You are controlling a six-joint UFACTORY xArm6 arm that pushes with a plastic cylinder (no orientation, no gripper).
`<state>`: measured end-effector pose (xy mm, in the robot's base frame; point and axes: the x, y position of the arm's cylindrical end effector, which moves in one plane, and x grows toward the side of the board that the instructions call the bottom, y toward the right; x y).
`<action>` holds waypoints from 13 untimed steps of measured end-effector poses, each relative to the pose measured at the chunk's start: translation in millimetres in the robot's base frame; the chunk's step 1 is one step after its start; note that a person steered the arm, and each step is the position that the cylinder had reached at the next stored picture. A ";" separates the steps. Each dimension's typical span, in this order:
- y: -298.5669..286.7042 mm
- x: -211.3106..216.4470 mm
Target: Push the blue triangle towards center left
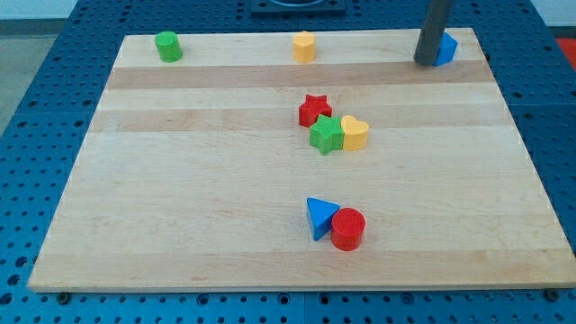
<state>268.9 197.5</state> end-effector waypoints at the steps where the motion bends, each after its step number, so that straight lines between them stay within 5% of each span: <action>1: 0.0 0.0; 6: -42.6 80.6; 11: -65.8 316.6; 13: -134.4 346.7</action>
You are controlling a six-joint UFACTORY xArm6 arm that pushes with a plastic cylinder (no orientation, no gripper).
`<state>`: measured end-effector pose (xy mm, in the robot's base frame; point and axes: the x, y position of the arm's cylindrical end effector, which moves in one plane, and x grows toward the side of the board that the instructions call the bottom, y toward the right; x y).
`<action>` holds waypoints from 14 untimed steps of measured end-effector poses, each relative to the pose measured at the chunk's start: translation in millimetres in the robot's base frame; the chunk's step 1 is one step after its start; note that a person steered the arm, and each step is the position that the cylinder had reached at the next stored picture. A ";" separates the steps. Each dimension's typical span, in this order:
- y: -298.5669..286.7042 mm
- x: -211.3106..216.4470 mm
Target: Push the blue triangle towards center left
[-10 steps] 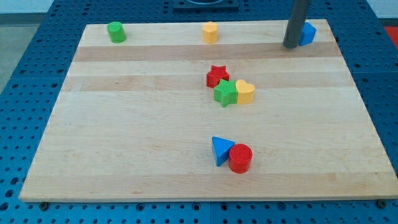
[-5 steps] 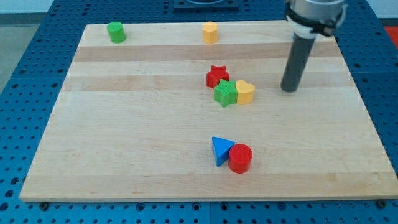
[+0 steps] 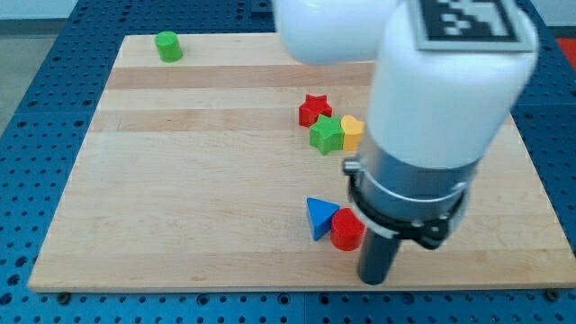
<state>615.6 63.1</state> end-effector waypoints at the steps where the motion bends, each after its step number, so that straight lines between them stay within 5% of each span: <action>1: -19.7 -2.9; 14: -77.0 -175.0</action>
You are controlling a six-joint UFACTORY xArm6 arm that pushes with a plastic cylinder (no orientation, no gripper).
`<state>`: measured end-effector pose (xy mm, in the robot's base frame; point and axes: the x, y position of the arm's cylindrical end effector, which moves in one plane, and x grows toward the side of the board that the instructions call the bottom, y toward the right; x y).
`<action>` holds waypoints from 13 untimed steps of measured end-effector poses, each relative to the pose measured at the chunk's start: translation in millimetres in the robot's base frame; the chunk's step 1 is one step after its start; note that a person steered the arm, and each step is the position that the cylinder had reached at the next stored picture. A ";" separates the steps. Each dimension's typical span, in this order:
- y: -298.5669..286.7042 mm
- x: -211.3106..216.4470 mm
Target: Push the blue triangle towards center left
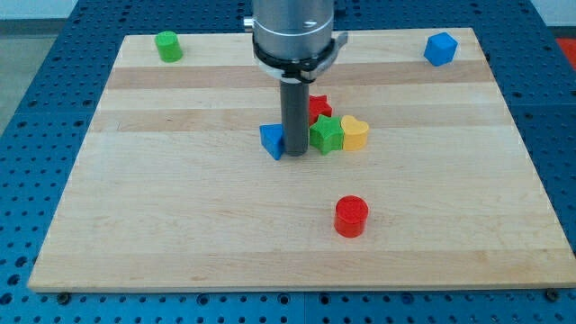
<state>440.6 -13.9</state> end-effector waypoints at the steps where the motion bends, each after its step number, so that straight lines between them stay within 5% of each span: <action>1: -23.8 -5.7; 7: -133.5 -33.7; 10: -128.8 -67.9; 13: -171.5 -48.5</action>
<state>392.0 -185.4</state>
